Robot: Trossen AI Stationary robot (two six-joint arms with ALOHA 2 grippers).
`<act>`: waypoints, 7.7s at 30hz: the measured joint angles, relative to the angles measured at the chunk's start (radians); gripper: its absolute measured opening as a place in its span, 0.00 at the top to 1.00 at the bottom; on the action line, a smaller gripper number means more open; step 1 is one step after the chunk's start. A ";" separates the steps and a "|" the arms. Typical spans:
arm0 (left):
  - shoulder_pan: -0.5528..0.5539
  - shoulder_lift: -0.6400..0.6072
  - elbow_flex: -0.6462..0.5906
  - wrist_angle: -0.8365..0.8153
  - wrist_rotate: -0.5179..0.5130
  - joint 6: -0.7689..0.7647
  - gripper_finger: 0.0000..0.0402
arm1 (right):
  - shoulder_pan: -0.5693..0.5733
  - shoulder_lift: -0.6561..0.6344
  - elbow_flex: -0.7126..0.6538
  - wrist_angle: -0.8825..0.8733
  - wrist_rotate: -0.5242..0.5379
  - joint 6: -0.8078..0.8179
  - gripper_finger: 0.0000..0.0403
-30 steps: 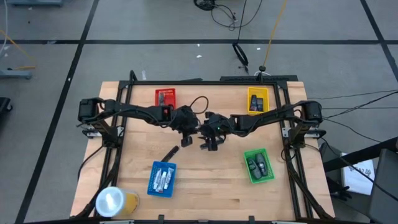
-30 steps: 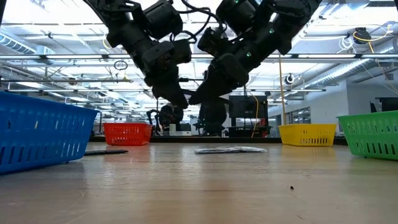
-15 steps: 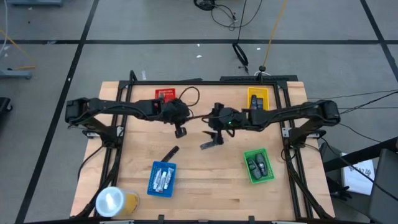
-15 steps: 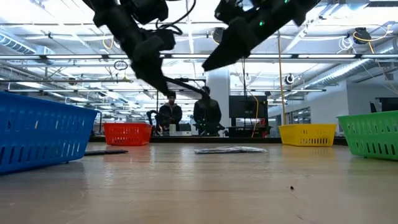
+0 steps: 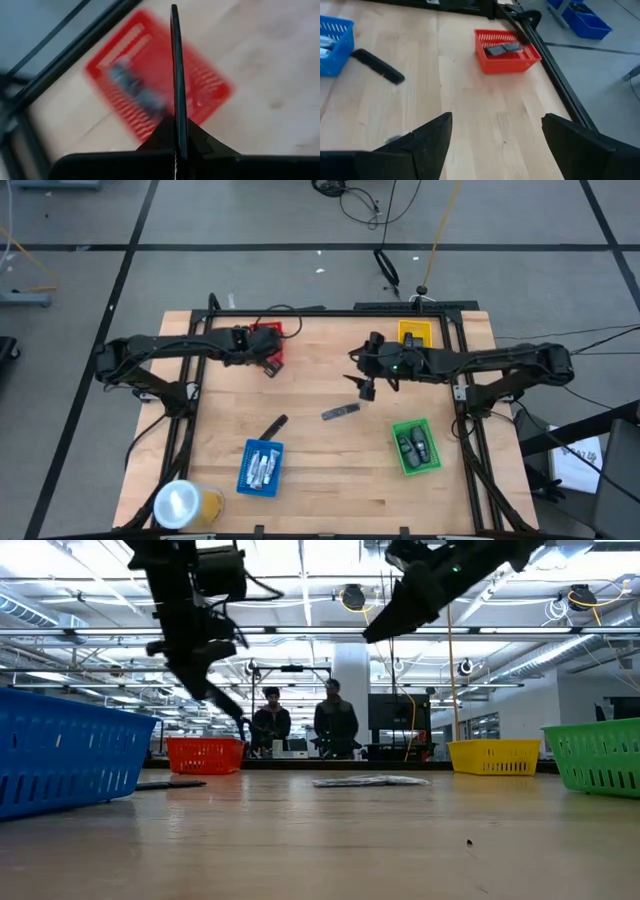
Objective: Pick & Place Travel size toiletries
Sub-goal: Put the top left black comb into the orange basket, then put the right black comb in plastic wrap into the orange basket
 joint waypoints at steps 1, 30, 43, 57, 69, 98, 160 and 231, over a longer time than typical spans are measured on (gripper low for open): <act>0.004 0.000 0.000 -0.026 -0.016 -0.027 1.00 | -0.001 -0.009 -0.012 0.013 0.000 0.000 0.26; 0.063 0.165 -0.006 -0.092 0.012 -0.133 0.83 | -0.001 -0.033 -0.069 0.166 -0.004 -0.041 0.26; 0.103 0.165 -0.006 -0.038 -0.021 -0.107 0.46 | -0.001 -0.033 -0.068 0.166 -0.005 -0.034 0.26; 0.138 0.164 0.024 -0.044 0.039 -0.080 0.39 | -0.001 -0.033 -0.068 0.166 -0.005 -0.026 0.26; 0.104 0.164 0.119 -0.068 0.030 -0.041 0.39 | 0.001 -0.033 -0.068 0.142 -0.019 -0.026 0.26; -0.323 0.131 0.023 0.739 0.066 0.313 0.39 | 0.115 0.518 0.089 -0.098 -0.195 0.020 0.26; -0.351 -0.476 -0.456 0.945 0.069 0.263 0.39 | 0.025 0.395 0.086 0.020 -0.132 -0.047 1.00; -0.159 0.221 0.040 0.460 0.695 0.132 0.53 | 0.119 0.393 0.088 0.278 0.073 -0.262 1.00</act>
